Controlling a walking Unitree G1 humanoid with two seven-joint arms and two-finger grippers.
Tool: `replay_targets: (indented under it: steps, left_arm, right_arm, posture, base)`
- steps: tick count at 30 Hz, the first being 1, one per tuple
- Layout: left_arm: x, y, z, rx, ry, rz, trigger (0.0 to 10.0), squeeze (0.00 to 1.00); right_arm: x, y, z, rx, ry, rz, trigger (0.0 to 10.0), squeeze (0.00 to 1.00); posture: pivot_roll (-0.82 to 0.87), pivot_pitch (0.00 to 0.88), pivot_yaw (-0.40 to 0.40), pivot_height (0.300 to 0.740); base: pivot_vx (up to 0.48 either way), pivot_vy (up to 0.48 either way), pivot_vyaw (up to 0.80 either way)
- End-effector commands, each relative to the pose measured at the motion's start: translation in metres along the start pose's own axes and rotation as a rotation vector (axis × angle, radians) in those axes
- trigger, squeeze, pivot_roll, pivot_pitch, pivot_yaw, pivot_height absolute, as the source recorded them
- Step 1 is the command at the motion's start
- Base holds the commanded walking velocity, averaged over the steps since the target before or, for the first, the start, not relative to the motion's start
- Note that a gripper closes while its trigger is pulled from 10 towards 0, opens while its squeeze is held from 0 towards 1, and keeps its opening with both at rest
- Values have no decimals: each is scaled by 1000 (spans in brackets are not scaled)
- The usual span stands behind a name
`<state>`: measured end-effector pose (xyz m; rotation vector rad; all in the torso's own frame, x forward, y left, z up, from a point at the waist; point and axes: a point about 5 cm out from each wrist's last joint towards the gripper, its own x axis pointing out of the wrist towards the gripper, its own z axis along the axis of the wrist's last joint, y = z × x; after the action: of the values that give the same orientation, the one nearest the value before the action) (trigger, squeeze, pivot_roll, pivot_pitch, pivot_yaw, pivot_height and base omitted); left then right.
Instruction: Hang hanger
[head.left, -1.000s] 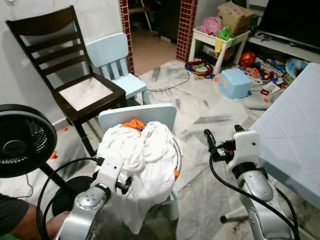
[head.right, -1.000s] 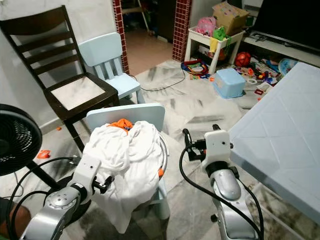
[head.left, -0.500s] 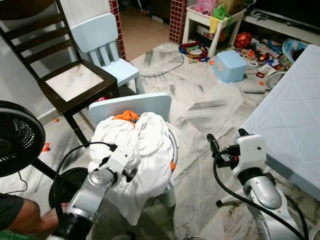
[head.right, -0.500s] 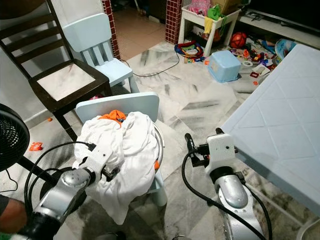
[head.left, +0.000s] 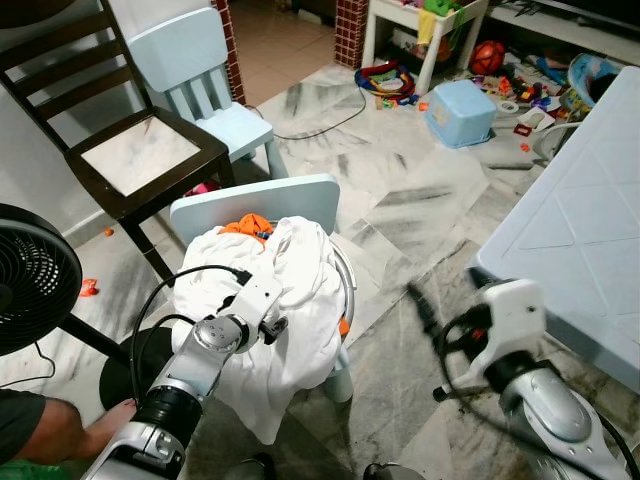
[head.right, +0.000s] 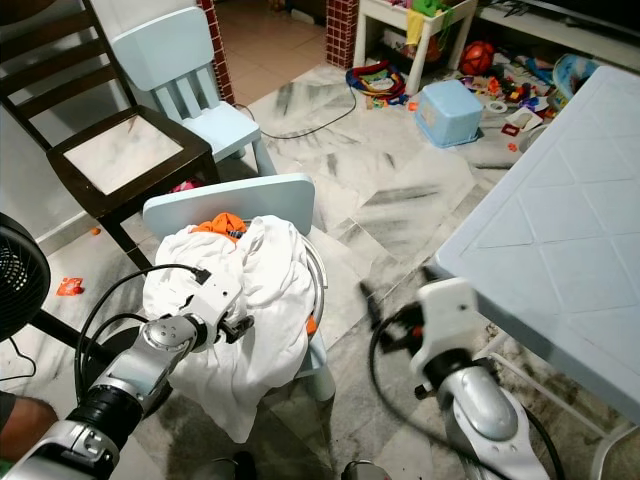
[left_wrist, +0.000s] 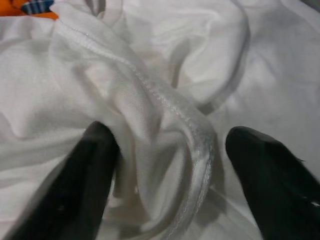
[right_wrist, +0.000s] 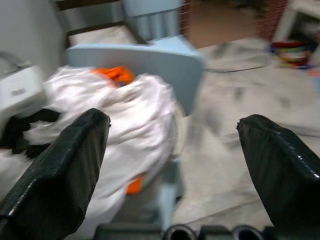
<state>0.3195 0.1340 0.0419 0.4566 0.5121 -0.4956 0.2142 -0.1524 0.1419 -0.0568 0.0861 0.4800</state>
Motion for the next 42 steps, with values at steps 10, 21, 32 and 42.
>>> replay_targets:
  steps: [10, 21, 32, 42]
  left_arm:
    - [-8, -9, -15, 117, 55, -100, 10000, 0]
    - [-25, -7, -25, 184, 76, -99, 10000, 1000]
    - [-20, -3, -12, 315, 70, -102, 10000, 0]
    - [-15, -4, -9, 340, 63, -161, 0, 0]
  right_arm:
    - [0, 9, -11, -72, 106, 132, 10000, 0]
    - [6, 13, -14, -97, 108, 155, 10000, 0]
    - [10, 17, -17, -103, 101, 147, 10000, 0]
    - [11, 15, -16, -128, 95, 135, 10000, 0]
  posture:
    - [-131, 196, 12, 740]
    - [-94, 198, 9, 740]
    - [-95, 194, 26, 740]
    - [-107, 186, 31, 740]
  base:
    - [0, 0, 0]
    - [0, 0, 0]
    - [0, 0, 0]
    - [0, 0, 0]
